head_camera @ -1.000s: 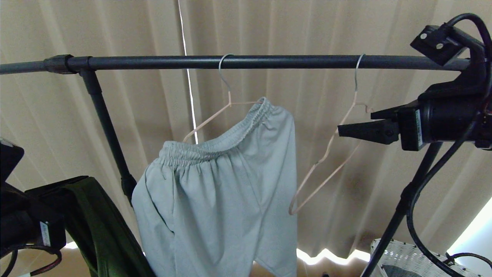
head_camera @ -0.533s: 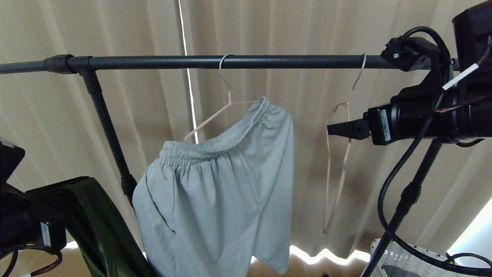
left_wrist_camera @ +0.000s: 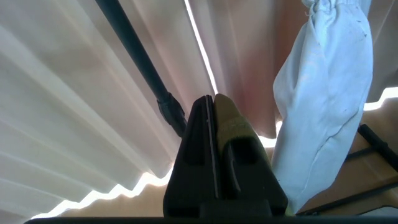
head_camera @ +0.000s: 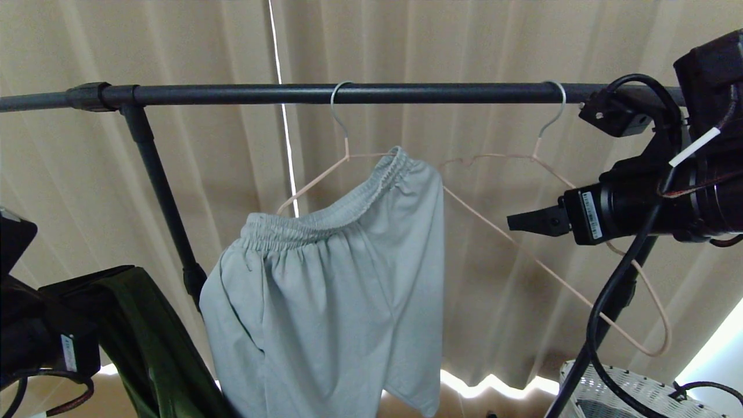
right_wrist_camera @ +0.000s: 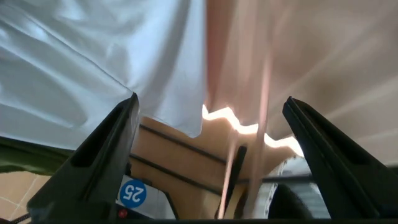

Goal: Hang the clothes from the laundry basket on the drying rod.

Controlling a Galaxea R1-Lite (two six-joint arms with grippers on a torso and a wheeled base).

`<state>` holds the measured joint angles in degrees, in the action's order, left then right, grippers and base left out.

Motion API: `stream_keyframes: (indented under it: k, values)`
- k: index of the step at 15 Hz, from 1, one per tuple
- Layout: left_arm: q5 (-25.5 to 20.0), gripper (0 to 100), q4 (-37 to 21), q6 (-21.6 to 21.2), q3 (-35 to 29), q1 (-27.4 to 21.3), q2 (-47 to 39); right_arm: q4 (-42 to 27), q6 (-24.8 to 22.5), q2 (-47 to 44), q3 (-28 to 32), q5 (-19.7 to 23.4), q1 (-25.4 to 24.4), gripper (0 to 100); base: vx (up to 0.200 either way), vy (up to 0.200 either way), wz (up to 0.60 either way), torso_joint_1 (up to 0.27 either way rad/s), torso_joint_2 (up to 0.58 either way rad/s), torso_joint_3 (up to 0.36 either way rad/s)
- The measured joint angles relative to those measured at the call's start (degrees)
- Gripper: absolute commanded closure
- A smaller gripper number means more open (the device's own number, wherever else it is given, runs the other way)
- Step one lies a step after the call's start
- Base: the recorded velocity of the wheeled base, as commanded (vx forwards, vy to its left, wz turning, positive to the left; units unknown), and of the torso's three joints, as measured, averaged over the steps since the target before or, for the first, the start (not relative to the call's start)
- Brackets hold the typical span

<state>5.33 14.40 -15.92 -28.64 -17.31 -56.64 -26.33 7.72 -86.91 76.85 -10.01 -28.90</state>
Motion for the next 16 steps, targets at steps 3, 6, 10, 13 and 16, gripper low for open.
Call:
stream_keyframes:
  k: [3,6,10,13,16]
  values:
    - [0.0,100,0.0,0.02,0.02,0.0,0.02,0.12,1.06,0.88,-2.84,-0.2,0.1,0,0.0,0.0,0.0,0.0,0.0,0.0]
    - [0.0,100,0.0,-0.04,0.06,0.0,0.11,0.11,1.01,2.34,-5.11,-0.28,0.16,0,0.0,0.0,0.0,0.0,0.0,0.0]
    - [0.02,100,-0.01,-0.09,0.06,0.0,0.16,0.15,0.93,3.75,-7.2,-0.44,0.73,0,0.0,0.0,0.0,0.0,0.0,0.0]
    - [0.0,100,0.0,-0.13,0.0,0.0,0.38,0.15,0.87,3.95,-7.31,-0.46,1.04,100,0.0,0.0,0.0,0.0,0.0,0.0]
    - [0.0,100,0.0,-0.11,-0.02,0.0,0.44,0.09,0.73,4.13,-7.34,-0.99,1.07,100,0.0,0.0,0.0,0.0,0.0,0.0]
